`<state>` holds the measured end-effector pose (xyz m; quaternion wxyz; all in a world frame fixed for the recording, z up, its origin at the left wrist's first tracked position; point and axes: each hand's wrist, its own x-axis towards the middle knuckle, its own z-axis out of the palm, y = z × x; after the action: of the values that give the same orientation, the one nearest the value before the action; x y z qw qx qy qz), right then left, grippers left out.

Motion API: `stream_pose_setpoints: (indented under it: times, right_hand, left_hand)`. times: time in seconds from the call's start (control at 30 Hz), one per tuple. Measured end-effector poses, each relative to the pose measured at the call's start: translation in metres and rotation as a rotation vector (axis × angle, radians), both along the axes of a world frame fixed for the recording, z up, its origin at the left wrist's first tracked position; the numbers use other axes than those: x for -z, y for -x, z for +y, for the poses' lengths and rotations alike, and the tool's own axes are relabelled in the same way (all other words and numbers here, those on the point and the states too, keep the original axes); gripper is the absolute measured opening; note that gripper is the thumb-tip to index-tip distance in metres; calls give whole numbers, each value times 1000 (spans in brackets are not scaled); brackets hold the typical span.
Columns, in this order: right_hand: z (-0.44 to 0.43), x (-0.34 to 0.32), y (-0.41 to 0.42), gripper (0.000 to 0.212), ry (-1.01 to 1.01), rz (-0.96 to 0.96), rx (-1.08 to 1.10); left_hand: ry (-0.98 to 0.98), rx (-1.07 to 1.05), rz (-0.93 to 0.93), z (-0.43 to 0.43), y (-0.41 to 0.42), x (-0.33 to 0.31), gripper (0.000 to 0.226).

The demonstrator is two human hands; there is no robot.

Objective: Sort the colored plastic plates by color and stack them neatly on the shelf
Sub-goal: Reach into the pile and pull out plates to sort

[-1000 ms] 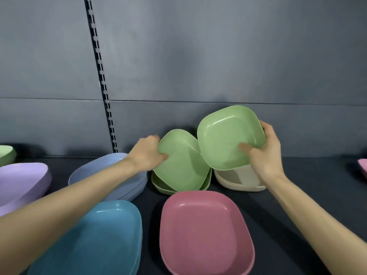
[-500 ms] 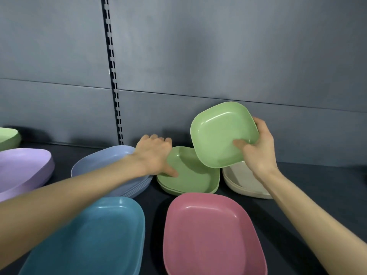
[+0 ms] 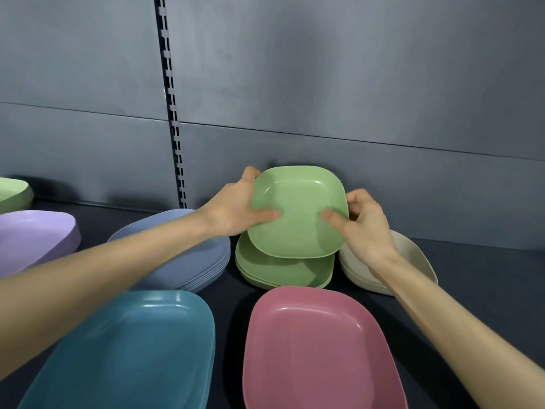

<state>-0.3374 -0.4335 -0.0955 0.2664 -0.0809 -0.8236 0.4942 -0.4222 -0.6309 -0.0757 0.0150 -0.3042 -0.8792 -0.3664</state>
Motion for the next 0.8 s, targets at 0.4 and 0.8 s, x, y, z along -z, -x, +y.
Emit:
stream_pose_setpoints:
  times: [0.4, 0.8]
  right_hand:
    - [-2, 4, -3, 54, -499, -265, 2]
    - [4, 5, -2, 54, -740, -362, 3]
  left_hand:
    - [225, 22, 26, -5, 17, 4, 54]
    - [534, 87, 98, 2, 22, 8, 59]
